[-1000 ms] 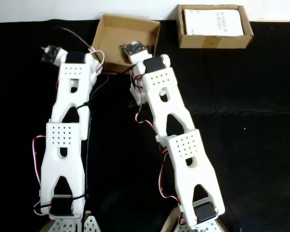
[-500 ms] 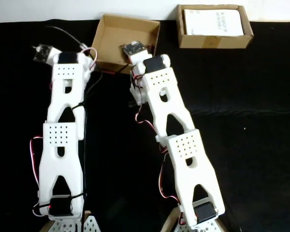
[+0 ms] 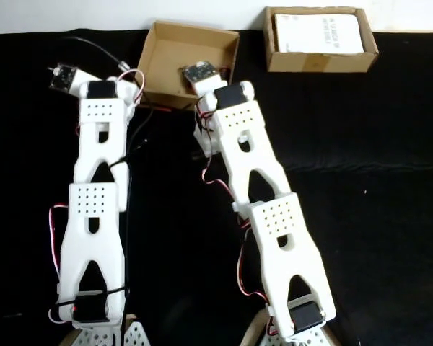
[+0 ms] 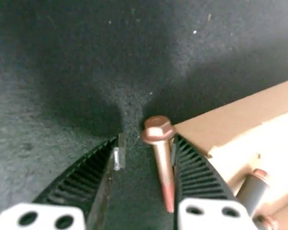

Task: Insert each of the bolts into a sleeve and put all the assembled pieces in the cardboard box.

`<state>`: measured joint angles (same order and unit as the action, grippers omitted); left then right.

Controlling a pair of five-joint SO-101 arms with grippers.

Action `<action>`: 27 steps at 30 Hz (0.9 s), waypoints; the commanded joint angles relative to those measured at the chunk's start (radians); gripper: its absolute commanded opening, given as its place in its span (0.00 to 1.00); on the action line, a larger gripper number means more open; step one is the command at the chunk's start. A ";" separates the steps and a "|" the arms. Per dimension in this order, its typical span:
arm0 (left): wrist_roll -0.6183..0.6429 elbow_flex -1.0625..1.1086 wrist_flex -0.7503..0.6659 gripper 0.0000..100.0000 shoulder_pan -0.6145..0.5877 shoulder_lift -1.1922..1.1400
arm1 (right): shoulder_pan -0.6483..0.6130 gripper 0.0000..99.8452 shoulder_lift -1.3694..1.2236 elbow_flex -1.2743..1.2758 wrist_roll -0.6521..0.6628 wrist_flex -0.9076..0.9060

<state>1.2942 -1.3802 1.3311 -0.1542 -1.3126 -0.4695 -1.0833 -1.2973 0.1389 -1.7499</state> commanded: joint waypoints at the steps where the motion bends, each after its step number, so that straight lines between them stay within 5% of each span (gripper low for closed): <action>1: 0.003 -0.031 -0.037 0.15 0.005 -0.008 | 0.012 0.24 0.044 -0.038 0.011 -0.002; 17: -0.009 -0.024 -0.003 0.12 0.084 -0.018 | 0.012 0.24 0.044 -0.036 0.011 -0.002; 27: -0.411 -0.036 0.069 0.02 0.065 -0.024 | 0.013 0.24 0.044 -0.044 0.011 -0.004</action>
<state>0.9904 -1.4016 1.3479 -0.1082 -1.3418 -0.4664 -1.0833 -1.2973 0.1389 -1.7499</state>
